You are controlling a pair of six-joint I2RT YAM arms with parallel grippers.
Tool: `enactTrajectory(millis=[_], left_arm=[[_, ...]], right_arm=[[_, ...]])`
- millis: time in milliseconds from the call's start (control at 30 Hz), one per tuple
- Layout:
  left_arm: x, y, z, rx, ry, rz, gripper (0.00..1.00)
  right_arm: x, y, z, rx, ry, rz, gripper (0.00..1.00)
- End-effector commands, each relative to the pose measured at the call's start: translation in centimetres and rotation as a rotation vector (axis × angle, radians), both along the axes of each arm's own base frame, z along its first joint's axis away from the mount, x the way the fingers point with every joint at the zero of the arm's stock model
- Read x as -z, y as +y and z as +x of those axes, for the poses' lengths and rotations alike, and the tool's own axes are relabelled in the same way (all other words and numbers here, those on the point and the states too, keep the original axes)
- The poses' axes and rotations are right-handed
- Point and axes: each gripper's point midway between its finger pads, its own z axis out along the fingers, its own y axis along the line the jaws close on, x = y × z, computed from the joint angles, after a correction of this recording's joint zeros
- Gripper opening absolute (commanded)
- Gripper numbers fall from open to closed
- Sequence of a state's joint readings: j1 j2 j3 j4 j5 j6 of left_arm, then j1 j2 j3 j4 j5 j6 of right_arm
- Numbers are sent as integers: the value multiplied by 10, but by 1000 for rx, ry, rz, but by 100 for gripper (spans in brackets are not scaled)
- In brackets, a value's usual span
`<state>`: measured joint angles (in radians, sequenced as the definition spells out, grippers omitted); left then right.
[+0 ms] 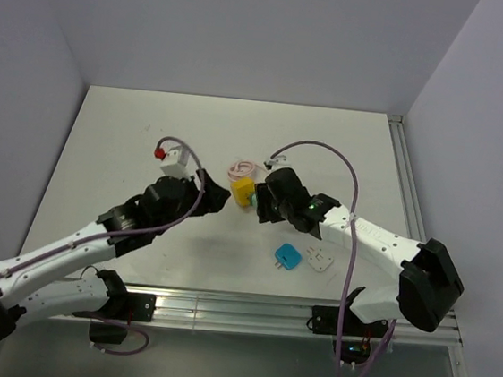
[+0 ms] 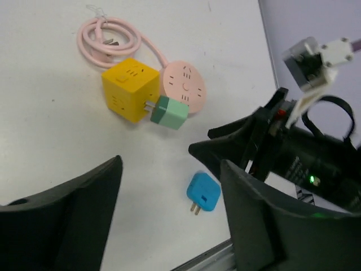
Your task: Insert the plug
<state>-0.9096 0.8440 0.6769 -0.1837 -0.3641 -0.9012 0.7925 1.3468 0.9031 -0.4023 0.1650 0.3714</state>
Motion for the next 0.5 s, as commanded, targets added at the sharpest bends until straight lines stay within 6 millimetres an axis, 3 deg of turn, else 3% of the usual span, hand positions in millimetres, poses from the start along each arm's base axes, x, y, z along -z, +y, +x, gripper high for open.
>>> enactTrajectory(millis=[0, 33, 100, 133, 233, 467], left_arm=[[-7, -18, 31, 74, -1, 38, 73], [5, -14, 54, 62, 32, 52, 63], [10, -22, 69, 126, 59, 14, 57], [23, -19, 88, 116, 88, 35, 55], [37, -27, 111, 152, 108, 44, 45], [48, -43, 136, 208, 113, 9, 38]], right_arm=[[-27, 29, 31, -33, -156, 108, 59], [-26, 31, 33, -40, -162, 105, 59], [-24, 34, 40, -43, -168, 96, 59], [-25, 35, 42, -43, -175, 93, 59], [-22, 33, 47, -36, -178, 86, 59], [-11, 26, 48, -48, -173, 96, 59]])
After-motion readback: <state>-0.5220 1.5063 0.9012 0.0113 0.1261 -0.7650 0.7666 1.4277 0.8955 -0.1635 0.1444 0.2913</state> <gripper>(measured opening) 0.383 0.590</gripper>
